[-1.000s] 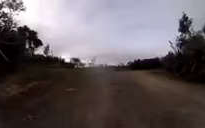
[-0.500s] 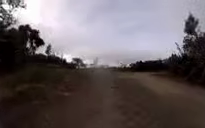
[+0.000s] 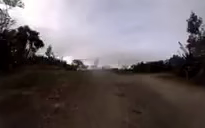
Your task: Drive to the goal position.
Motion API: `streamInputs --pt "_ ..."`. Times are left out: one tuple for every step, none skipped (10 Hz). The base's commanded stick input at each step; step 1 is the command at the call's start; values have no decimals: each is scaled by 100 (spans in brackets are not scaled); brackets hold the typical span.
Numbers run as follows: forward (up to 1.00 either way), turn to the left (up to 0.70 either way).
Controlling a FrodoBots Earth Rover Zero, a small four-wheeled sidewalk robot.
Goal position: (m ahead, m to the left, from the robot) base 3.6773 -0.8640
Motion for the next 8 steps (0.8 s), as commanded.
streamInputs --pt "85 0" --pt "85 0" --pt "85 0" --pt "85 0" --pt "85 0" --pt "85 0" --pt "85 0" --pt "85 0"
